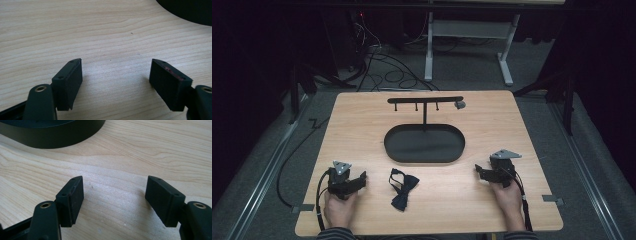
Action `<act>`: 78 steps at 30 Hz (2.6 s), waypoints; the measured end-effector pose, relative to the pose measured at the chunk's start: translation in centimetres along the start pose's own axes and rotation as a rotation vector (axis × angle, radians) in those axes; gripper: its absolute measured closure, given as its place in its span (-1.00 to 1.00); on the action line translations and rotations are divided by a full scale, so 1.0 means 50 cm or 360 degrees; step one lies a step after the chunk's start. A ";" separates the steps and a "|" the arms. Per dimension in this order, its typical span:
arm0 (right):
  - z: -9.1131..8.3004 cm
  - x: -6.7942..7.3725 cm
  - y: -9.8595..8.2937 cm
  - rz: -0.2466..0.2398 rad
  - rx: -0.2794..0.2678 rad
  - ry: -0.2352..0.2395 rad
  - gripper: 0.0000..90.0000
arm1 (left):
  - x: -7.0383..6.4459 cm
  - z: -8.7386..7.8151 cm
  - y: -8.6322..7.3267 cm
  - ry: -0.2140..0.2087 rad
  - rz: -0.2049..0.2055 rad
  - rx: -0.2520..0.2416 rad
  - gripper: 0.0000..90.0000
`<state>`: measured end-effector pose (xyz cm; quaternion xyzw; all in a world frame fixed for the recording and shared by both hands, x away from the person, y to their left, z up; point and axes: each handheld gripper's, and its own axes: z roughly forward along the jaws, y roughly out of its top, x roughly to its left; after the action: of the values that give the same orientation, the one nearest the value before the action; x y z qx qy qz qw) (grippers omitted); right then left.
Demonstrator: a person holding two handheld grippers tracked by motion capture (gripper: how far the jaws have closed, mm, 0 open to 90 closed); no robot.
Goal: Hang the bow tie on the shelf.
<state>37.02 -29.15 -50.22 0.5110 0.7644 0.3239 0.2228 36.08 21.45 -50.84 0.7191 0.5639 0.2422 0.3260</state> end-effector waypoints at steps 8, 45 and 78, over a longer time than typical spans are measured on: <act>0.000 0.000 0.000 0.0001 0.0000 0.0001 -0.28 | 0.000 0.000 0.000 -0.0001 0.0003 0.0003 -0.40; 0.000 0.000 0.000 0.0000 0.0001 0.0002 -0.28 | -0.036 -0.056 -0.015 -0.0172 -0.0062 -0.0073 -0.16; 0.000 -0.001 0.000 -0.0003 0.0000 0.0002 -0.28 | -0.170 -0.080 0.034 -0.0457 0.0097 -0.0050 -0.21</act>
<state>37.00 -29.19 -50.22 0.5101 0.7650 0.3240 0.2227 32.24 13.71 -46.76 0.7579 0.4856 0.1554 0.4069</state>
